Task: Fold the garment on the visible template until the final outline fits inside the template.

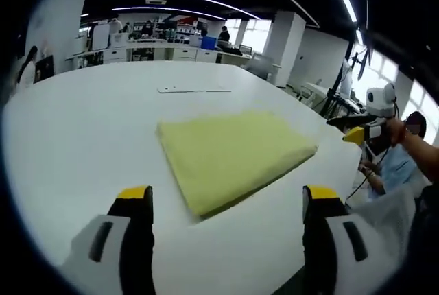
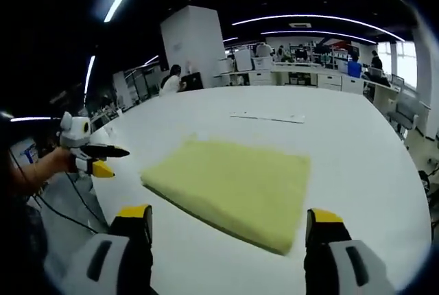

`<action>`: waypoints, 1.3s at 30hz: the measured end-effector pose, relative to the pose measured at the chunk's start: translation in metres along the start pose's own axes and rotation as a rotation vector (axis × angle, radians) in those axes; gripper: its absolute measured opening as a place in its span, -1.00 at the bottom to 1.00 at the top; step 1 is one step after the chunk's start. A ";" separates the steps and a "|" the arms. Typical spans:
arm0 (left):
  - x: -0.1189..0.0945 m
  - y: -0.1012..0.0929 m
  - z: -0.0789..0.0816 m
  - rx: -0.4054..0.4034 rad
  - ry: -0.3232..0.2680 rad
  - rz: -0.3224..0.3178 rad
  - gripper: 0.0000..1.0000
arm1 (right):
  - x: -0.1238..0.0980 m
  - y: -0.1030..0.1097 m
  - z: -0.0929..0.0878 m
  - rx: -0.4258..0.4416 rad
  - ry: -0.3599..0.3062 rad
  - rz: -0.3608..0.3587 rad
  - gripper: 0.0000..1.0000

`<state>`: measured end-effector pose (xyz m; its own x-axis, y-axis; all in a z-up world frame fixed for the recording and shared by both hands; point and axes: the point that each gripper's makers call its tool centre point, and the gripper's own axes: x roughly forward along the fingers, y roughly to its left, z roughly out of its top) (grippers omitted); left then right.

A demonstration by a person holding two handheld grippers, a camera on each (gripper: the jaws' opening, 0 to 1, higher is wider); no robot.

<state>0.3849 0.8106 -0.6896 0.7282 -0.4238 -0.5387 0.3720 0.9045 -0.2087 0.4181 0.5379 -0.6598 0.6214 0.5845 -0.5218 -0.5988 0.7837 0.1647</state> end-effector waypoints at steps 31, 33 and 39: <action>-0.039 -0.012 -0.011 -0.024 -0.048 0.033 0.96 | -0.040 0.022 -0.011 0.004 -0.026 -0.067 0.99; -0.040 -0.014 -0.012 -0.025 -0.052 0.037 0.95 | -0.042 0.020 -0.012 0.006 -0.023 -0.074 0.98; -0.040 -0.018 -0.018 -0.031 -0.044 0.040 0.93 | -0.049 0.016 -0.012 0.006 -0.029 -0.089 0.98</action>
<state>0.3390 0.8123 -0.6785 0.7669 -0.3879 -0.5113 0.3240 0.9217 -0.2132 0.3722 0.5196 -0.6418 0.6865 0.5185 -0.5098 -0.5376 0.8340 0.1242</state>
